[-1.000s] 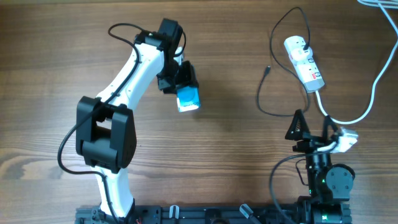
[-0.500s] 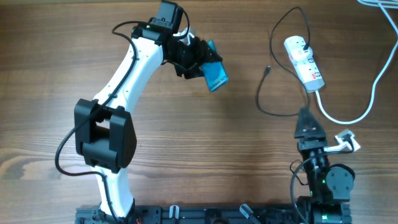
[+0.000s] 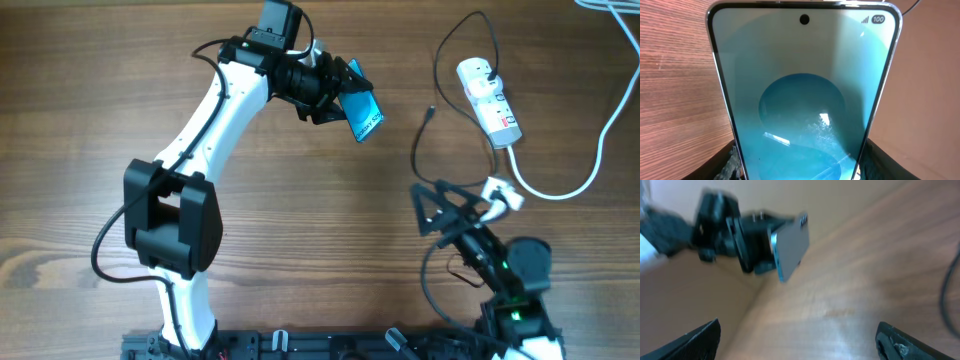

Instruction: Plug charger to phone and switch on socket

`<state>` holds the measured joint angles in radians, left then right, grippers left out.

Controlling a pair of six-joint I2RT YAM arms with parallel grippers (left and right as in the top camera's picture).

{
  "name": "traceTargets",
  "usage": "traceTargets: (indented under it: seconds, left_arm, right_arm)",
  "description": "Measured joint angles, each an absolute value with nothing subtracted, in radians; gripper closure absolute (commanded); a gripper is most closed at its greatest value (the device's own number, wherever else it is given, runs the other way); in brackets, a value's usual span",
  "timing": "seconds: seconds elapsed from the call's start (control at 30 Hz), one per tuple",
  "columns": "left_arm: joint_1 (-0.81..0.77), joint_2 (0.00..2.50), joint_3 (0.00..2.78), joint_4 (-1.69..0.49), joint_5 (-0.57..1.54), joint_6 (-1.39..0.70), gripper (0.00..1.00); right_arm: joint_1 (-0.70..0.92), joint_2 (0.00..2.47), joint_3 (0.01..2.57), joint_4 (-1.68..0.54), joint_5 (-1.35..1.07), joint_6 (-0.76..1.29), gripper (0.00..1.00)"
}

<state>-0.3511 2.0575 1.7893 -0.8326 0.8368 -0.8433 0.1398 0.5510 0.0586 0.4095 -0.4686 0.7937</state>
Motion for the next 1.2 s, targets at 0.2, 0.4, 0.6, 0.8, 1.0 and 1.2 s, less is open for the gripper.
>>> traceTargets:
  seconds: [0.2,0.4,0.6,0.8,1.0,1.2]
  left_arm:
    - [-0.368,2.057,1.789,-0.822,0.834,-0.871,0.57]
    - [-0.408,2.057,1.789,-0.815,0.802,-0.913,0.57]
    - [-0.426,2.057,1.789,-0.813,0.785,-0.934,0.56]
    - [-0.437,2.057,1.789,-0.813,0.78,-0.942,0.56]
    - [-0.479,2.057,1.789,-0.815,0.78,-0.942,0.56]
    - [-0.482,2.057,1.789,-0.822,0.787,-0.942,0.56]
  right_arm:
    - [0.244,0.967,0.212,0.657,-0.463,0.735,0.01]
    - [0.279,1.312,0.299,0.969,-0.453,0.719,0.14]
    - [0.318,1.446,0.382,0.976,-0.385,0.717,0.21]
    - [0.333,1.448,0.405,0.99,-0.32,0.712,0.32]
    - [0.333,1.448,0.405,0.986,-0.297,0.713,0.44]
    - [0.332,1.45,0.405,0.966,-0.279,0.71,0.61]
